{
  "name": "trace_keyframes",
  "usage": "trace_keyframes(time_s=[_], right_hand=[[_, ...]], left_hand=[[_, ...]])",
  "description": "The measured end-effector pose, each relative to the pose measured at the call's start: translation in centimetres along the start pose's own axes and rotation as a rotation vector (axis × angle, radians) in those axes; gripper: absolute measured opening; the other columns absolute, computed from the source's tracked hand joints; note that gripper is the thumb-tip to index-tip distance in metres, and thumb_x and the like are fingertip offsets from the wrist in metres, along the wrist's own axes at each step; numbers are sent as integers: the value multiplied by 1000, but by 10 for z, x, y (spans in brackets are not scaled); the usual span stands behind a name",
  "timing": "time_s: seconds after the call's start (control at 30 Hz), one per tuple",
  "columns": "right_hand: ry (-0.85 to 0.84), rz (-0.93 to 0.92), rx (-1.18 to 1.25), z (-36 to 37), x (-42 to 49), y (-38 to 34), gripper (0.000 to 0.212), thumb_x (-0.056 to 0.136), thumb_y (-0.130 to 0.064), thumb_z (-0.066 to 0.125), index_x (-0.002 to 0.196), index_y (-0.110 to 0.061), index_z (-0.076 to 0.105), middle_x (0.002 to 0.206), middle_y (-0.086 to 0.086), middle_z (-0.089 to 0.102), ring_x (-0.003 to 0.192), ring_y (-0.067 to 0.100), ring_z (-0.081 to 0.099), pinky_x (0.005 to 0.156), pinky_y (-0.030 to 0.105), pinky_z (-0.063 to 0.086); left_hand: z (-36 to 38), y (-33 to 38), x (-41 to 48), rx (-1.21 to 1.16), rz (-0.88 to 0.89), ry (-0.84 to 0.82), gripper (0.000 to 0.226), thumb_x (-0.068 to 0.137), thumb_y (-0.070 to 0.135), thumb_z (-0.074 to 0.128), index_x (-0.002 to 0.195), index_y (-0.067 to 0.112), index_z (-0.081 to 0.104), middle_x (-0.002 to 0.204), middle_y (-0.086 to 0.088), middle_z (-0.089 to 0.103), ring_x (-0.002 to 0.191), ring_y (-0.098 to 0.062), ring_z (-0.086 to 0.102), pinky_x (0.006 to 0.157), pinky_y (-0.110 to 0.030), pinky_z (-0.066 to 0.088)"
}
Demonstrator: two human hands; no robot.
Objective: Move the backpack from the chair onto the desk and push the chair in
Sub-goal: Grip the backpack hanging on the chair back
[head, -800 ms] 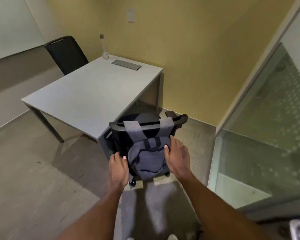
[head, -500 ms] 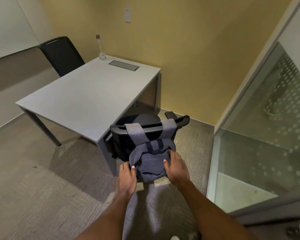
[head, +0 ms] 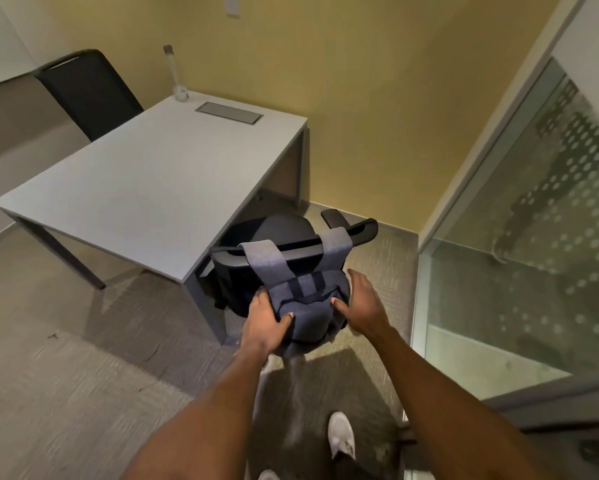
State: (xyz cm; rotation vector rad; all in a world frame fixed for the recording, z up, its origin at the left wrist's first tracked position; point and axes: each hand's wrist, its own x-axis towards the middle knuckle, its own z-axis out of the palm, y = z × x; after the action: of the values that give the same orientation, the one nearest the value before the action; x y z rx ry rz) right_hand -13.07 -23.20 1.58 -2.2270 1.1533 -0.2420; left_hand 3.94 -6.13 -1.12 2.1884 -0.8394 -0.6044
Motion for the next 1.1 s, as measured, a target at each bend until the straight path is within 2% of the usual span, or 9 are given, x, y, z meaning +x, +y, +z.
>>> trace_keyframes(time_s=[0.23, 0.33, 0.53, 0.67, 0.8, 0.93, 0.97, 1.03, 1.1], right_hand=[[-171, -37, 120, -5, 48, 21, 76, 82, -33, 86, 145, -12, 51, 141, 14, 62, 128, 32, 61, 105, 42, 52], [-225, -25, 69, 8, 76, 41, 63, 74, -50, 79, 128, -26, 58, 119, 9, 75, 106, 33, 72, 90, 51, 61], [-402, -37, -117, 72, 151, 118, 42, 70, -64, 64, 100, -34, 63, 88, -3, 75, 75, 22, 74, 70, 44, 64], [-391, -71, -94, 66, 149, 103, 32, 82, -41, 67, 112, -31, 66, 107, 2, 74, 93, 27, 71, 84, 44, 60], [-325, -85, -52, 54, 139, 80, 23, 90, -17, 65, 112, -16, 71, 112, 12, 74, 105, 39, 70, 89, 42, 55], [-322, -87, -168, 38, 131, 60, 28, 89, -8, 67, 116, -1, 72, 117, 24, 73, 105, 43, 69, 87, 42, 54], [-329, -83, -183, 37, 131, 60, 27, 88, -7, 67, 113, -1, 73, 113, 24, 74, 101, 43, 70, 84, 42, 54], [-333, -64, -216, 46, 138, 77, 26, 85, -15, 68, 109, -8, 73, 108, 20, 74, 94, 38, 70, 81, 43, 57], [-323, -49, -250, 57, 147, 102, 30, 79, -40, 61, 100, -21, 70, 101, 10, 72, 85, 30, 69, 78, 45, 60]], left_hand=[[8, 2, 29, -285, -137, 24, 57, 85, 28, 82, 136, 21, 57, 129, -1, 70, 121, -23, 67, 106, -40, 54], [8, -3, 41, -291, -191, 4, 48, 81, 22, 86, 124, 19, 64, 118, -6, 75, 111, -28, 72, 102, -48, 59], [16, -29, 65, -190, -178, -67, 41, 77, 29, 90, 111, 14, 73, 105, -6, 80, 98, -20, 78, 90, -46, 65], [22, -27, 72, -162, -188, -54, 23, 84, 13, 87, 97, 25, 73, 97, 4, 80, 83, 4, 75, 78, -19, 62], [26, -39, 81, -126, -243, -11, 19, 87, 24, 84, 92, 8, 76, 89, -6, 81, 84, -22, 78, 75, -47, 64], [23, -37, 83, -5, -219, -33, 31, 92, 17, 80, 68, 22, 61, 66, 11, 62, 62, -5, 59, 60, -21, 49], [22, -36, 83, 16, -197, -32, 37, 92, 17, 79, 63, 25, 57, 63, 13, 58, 59, -2, 55, 55, -14, 45], [20, -34, 78, 39, -178, -27, 39, 94, 18, 77, 63, 27, 54, 61, 11, 57, 57, -3, 55, 52, -16, 48], [17, -28, 71, 43, -167, -40, 39, 97, 13, 72, 68, 29, 53, 65, 11, 57, 59, -3, 56, 55, -17, 50]])
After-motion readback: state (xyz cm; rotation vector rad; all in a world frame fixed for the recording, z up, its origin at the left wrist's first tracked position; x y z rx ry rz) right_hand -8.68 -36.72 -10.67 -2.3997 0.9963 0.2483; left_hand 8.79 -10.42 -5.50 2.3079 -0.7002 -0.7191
